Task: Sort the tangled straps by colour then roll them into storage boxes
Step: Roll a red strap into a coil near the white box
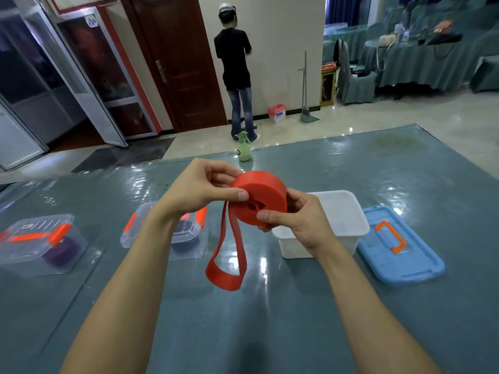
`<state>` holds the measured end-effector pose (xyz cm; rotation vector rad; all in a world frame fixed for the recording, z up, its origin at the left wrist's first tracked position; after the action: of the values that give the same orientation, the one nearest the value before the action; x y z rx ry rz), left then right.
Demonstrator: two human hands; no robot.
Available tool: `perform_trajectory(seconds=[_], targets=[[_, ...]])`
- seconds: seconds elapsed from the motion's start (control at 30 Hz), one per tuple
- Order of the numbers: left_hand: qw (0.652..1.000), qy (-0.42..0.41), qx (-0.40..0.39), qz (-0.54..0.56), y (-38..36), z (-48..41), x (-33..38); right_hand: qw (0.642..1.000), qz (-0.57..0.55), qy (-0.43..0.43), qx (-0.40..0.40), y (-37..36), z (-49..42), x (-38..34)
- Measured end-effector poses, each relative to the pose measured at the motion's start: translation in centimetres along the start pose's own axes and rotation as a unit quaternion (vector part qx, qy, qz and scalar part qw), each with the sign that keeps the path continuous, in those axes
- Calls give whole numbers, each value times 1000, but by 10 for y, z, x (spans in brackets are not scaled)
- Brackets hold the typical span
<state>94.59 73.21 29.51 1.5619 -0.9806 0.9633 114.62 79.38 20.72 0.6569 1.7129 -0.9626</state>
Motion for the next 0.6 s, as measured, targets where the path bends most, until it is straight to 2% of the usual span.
perform_trajectory(seconds=[0.2,0.3,0.4,0.47,0.53,0.6], targets=[[999,26,-41,7,-11,14,-16,1000,-10,-8,6,-1,-1,9],[999,22,6,31,-13,17,-22,999,-35,-12,7,-4,-5,15],[999,27,10,-18,-12,17,-19,996,-68,-52,-23,-10,-4,27],[994,34,-8,-99,-9,18,-15,995,20,-68,-74,-10,-2,31],[975,44,-34,-217,-8,17,-11,971,182,-67,-137,-8,-1,30],[915,22,-70,-396,-10,12,-6,935,323,-54,-137,-5,-2,27]])
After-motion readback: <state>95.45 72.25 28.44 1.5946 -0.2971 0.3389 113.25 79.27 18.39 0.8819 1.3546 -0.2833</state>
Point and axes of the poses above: each hand's wrist, its own z-axis away from the middle knuckle, its own y-axis out of the back of the hand, x = y × z, the point moved 6 cm from there along -z, towards the middle knuckle, and after that the axes turned 5 degrees about x, right-handed, at the moved point
